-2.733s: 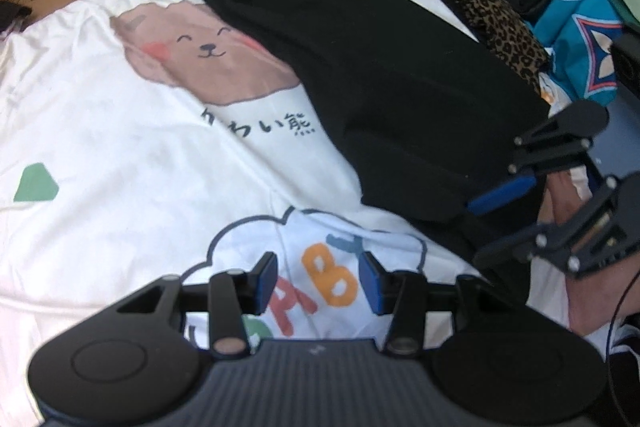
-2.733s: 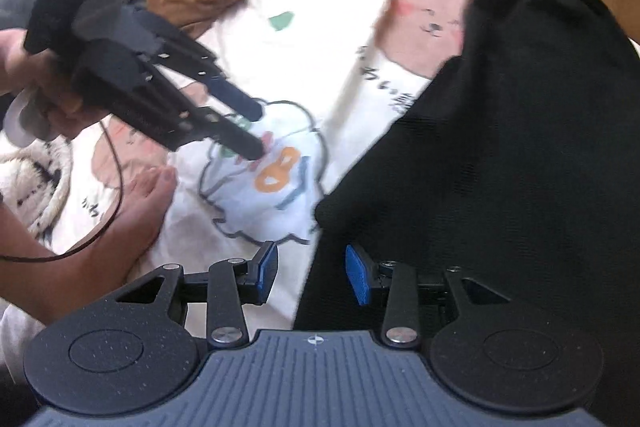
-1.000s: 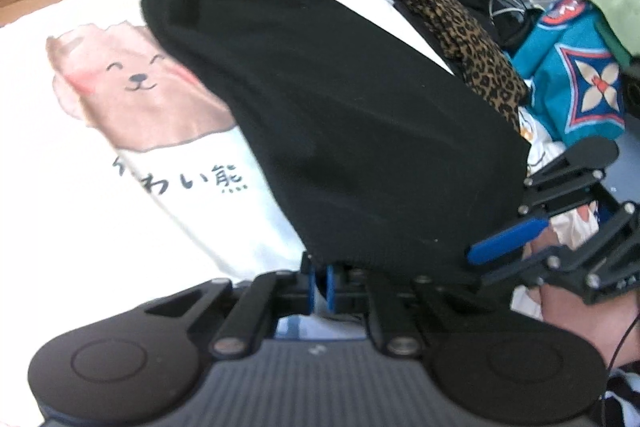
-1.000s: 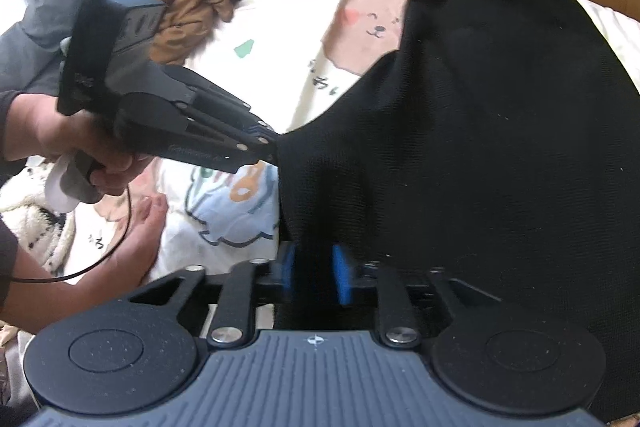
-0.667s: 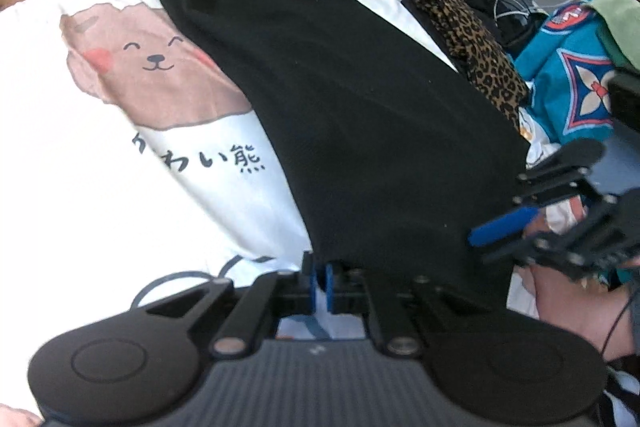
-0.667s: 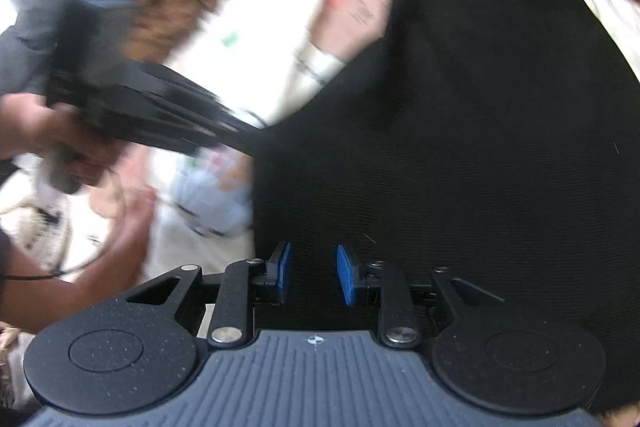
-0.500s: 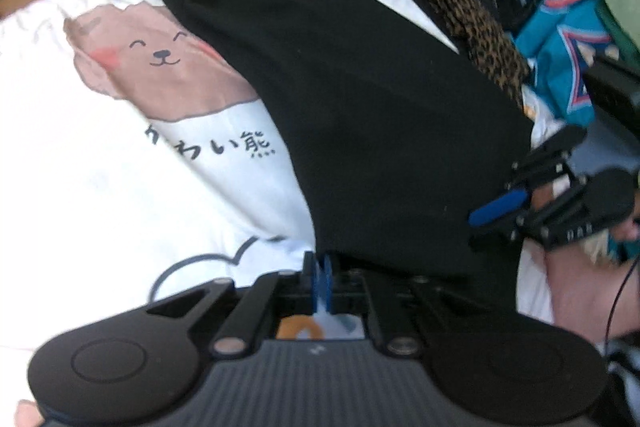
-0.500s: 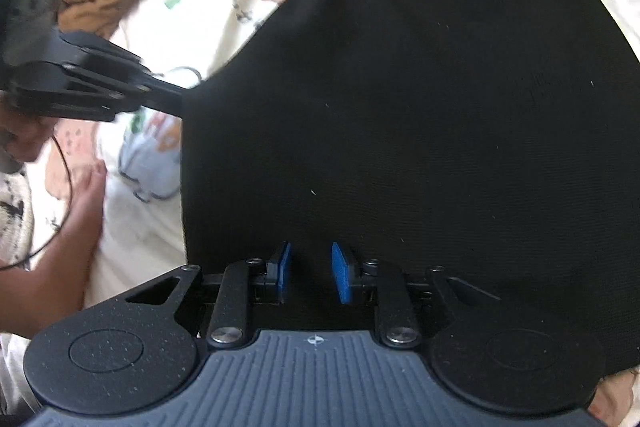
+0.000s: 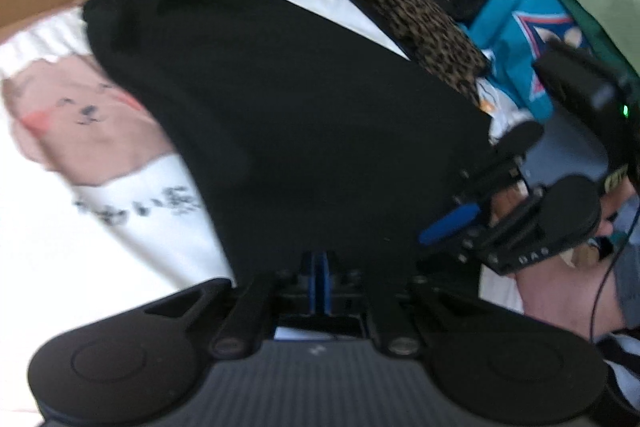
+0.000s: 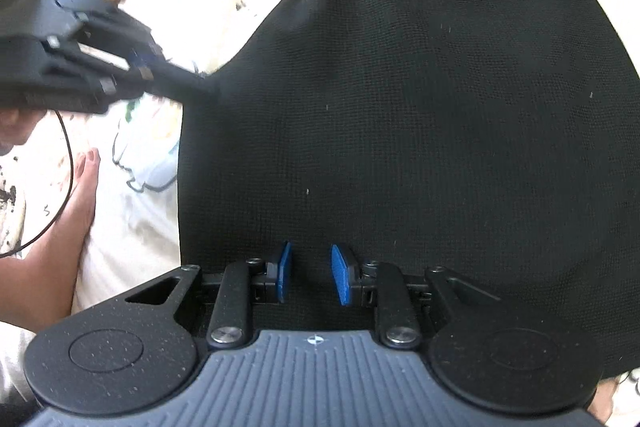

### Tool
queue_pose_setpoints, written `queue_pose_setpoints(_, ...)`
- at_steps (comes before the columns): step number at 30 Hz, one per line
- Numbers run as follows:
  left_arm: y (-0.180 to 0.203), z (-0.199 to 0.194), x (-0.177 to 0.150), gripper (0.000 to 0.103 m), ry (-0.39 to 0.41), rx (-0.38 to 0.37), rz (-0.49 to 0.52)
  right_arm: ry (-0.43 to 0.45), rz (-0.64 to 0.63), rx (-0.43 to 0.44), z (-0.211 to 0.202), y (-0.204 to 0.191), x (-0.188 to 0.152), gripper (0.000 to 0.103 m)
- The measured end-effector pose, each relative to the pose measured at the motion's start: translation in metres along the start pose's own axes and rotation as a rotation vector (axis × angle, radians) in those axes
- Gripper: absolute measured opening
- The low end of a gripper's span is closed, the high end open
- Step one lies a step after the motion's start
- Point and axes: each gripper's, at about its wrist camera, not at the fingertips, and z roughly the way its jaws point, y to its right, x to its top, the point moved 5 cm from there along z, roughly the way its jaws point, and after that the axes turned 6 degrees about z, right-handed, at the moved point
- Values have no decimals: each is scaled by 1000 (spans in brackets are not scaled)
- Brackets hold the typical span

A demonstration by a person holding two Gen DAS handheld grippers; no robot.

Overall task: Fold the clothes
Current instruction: 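Lift and fold the shorts over with the left gripper while the right gripper holds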

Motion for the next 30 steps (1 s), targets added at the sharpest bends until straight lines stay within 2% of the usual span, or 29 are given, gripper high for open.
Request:
queue_pose_setpoints(5,23,23,-10,8,-79,-18,85,63,62,-23,-10,16,4,29)
queue_pose_setpoints(11,48,34,-20,9,-123,3,204,119,104,-104,-21,35,4,32)
queue_pose_setpoints(14,56,36,-23,9,-143,-25,227,133,121,-130,-25,48,1,32)
queue_pose_setpoints(17,56,32,-20,9,-150,-61,187,140,129,-162,-29,61,-4,33)
queue_pose_setpoints(22,39,17,-6,9,-94,-40,114,158,147,-188,-36,83,-5,34)
queue_pose_setpoints(24,35,18,-2,9,-72,-52,77,167,167,-195,-40,92,-9,35)
queue_pose_setpoints(30,47,33,-2,9,-82,-104,96,199,203,-222,-47,108,-19,36)
